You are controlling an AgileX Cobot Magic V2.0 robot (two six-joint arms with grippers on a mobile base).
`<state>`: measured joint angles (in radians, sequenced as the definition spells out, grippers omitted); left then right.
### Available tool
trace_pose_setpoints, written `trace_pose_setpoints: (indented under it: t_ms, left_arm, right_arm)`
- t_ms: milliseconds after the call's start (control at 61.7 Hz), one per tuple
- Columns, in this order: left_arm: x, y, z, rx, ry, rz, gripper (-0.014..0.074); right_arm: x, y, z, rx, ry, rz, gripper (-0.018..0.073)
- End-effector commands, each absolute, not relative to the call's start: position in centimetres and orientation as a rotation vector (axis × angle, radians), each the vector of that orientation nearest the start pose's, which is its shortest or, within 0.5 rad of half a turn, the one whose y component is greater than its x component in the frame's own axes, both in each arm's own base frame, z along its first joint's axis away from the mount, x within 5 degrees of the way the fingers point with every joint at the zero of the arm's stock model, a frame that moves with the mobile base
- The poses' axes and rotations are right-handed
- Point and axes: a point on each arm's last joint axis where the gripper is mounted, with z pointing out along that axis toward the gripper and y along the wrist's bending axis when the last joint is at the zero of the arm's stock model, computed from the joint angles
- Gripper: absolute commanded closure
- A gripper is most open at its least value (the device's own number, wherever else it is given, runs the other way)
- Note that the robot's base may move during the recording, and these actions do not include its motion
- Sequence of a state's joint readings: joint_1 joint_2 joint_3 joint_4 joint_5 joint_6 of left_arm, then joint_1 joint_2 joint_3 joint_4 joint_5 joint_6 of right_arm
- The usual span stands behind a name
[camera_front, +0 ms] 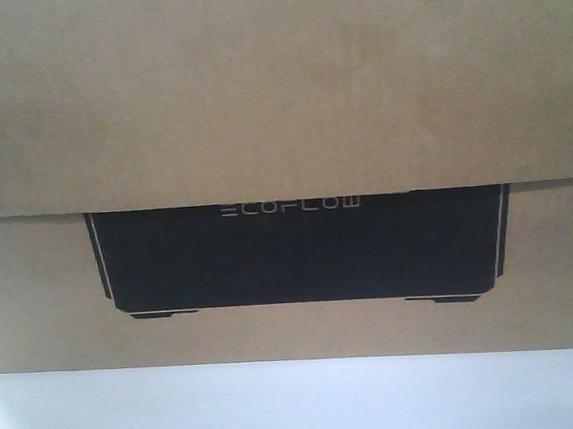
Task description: Grab box from left shelf to table start
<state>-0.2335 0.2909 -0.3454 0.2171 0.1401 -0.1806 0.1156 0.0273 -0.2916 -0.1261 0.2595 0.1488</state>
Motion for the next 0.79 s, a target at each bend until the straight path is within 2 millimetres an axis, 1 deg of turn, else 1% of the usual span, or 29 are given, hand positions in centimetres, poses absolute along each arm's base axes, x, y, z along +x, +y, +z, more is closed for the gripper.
trace_pose_setpoints:
  t_ms: [0,146,324,437,551,632,713,777]
  left_arm:
    - [7.3,-1.7,31.6,0.190,1.441,-0.158,0.0643]
    - [7.3,-1.7,31.6,0.190,1.441,-0.158,0.0643]
    - [7.3,-1.7,31.6,0.190,1.441,-0.158,0.0643]
    - [7.3,-1.7,31.6,0.190,1.441,-0.158,0.0643]
    - [7.3,-1.7,31.6,0.190,1.441,-0.158,0.0643]
    - [7.3,-1.7,31.6,0.190,1.441,-0.158,0.0643]
    - [7.3,-1.7,31.6,0.190,1.441,-0.158,0.0643]
    - [7.3,-1.7,31.6,0.190,1.441,-0.158,0.0643]
  right_arm:
    - [3.6,0.2,29.9,-0.063,1.368,0.079,0.0539]
    - [3.9,0.3,29.1,-0.066,1.384,0.080,0.0539]
    - [3.9,0.3,28.9,-0.064,1.388,0.084,0.0539]
    - [4.5,0.5,27.4,-0.048,1.403,0.139,0.0539]
    - [4.8,0.6,26.1,-0.092,1.360,0.077,0.0539]
    - [5.0,0.4,25.2,-0.052,1.350,0.088,0.0539]
    - [5.2,0.3,24.1,0.013,1.378,0.108,0.0539]
    - [5.4,0.2,23.1,0.029,1.385,0.107,0.0539]
